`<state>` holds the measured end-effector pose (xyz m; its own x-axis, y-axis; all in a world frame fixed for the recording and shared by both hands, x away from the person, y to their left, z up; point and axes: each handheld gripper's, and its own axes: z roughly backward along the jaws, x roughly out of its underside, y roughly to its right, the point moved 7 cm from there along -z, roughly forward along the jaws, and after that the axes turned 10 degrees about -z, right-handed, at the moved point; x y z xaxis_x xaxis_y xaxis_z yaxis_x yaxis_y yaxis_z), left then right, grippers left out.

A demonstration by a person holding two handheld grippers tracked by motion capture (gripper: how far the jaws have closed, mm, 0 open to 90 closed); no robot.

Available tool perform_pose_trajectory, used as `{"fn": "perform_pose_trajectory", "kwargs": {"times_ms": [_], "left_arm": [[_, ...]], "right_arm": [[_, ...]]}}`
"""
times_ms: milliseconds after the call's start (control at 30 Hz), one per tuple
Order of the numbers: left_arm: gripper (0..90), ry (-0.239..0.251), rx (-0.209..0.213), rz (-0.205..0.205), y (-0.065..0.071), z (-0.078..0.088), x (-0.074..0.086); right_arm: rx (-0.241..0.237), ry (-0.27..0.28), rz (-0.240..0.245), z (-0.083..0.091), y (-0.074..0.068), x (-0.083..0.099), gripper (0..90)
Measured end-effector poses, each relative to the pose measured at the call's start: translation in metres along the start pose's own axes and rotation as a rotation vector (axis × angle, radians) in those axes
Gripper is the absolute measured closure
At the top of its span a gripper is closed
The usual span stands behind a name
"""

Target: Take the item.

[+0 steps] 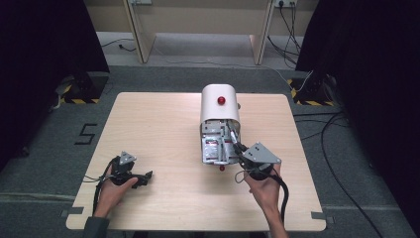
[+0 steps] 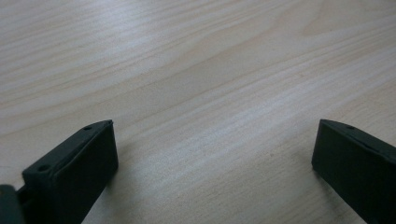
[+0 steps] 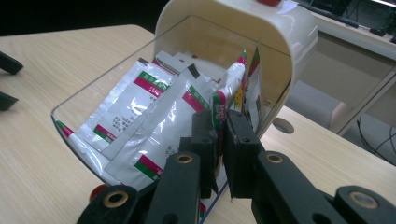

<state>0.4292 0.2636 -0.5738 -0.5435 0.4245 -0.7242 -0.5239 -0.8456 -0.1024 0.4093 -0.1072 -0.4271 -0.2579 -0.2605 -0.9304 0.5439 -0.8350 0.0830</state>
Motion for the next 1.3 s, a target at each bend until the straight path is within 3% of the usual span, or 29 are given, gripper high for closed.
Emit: {"fn": "perform_pose_trajectory", "kwargs": {"times_ms": [367,633,867,1067,1300], "left_arm": [[0.0,0.0,0.0,0.001,0.0,0.0,0.0],[0.0,0.0,0.0,0.001,0.0,0.0,0.0],[0.0,0.0,0.0,0.001,0.0,0.0,0.0],[0.0,0.0,-0.001,0.001,0.0,0.0,0.0],[0.0,-0.001,-0.001,-0.001,0.0,0.0,0.0]], "right_arm": [[-0.014,0.064,-0.027,0.018,0.004,-0.013,84.9],[-0.006,0.102,-0.058,0.034,0.018,-0.018,85.3],[-0.017,0.122,-0.079,0.043,0.021,-0.021,85.4],[0.021,0.139,-0.081,0.055,0.033,-0.023,85.4],[0.041,0.128,-0.105,0.055,0.046,-0.015,85.5]]}}
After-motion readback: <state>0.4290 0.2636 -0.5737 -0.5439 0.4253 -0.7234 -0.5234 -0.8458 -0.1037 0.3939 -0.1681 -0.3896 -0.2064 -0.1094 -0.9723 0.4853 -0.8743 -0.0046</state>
